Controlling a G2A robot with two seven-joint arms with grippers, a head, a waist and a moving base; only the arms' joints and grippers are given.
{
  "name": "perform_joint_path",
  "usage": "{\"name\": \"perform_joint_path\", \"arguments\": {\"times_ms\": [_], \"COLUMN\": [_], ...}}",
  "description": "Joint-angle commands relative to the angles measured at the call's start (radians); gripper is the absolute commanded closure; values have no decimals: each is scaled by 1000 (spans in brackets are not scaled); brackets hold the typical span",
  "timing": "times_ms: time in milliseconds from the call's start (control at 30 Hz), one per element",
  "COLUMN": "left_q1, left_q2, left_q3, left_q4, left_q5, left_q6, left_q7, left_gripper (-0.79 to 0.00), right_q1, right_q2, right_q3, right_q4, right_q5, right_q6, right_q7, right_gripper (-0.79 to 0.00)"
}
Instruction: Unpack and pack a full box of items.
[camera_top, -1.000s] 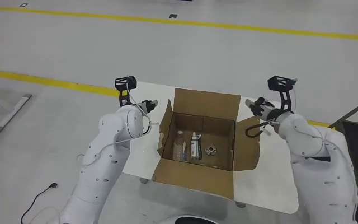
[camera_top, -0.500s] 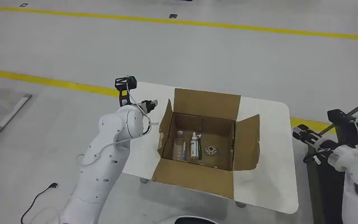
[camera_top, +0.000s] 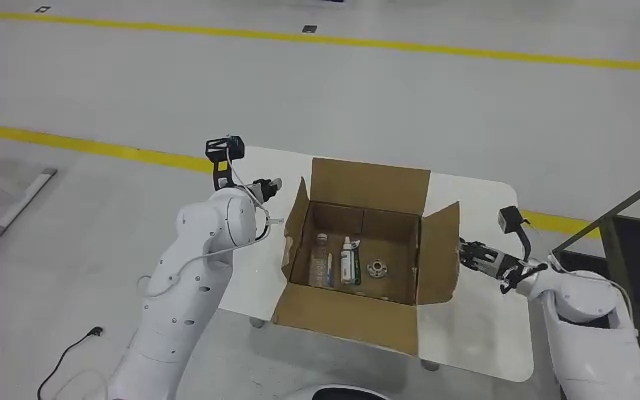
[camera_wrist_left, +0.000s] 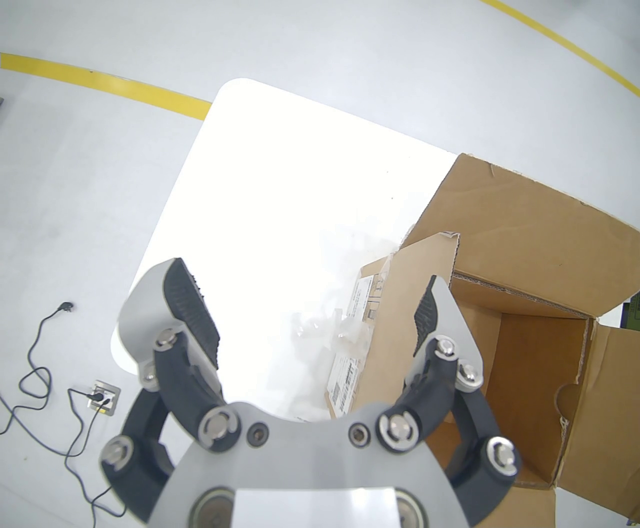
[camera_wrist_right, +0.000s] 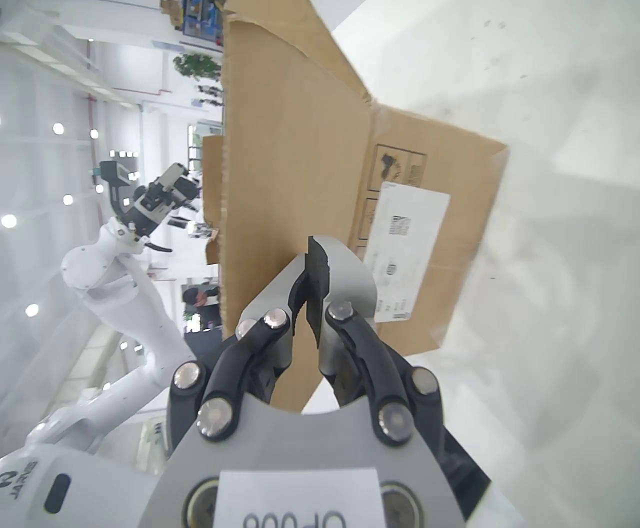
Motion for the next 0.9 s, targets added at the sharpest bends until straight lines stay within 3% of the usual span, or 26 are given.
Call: {"name": "perform_joint_path", "arguments": {"times_ms": [0,167,867], "left_q1": [0,0,0], "left_q2": [0,0,0], "left_q3": [0,0,0], "left_q4": [0,0,0], "left_q5": [0,0,0], "left_q6": [0,0,0], "left_q7": [0,0,0], "left_gripper": [-785,-785,-785], "right_q1": [23,55,55], "right_q2": [-2,-2,-2], "right_q3": [-34,-116,-116], "right_q4": [26,34,34], "right_q5": [46,13,13], "right_q6": [-11,-9,-9], "right_q7": [23,50,50], "right_gripper": [0,0,0]}}
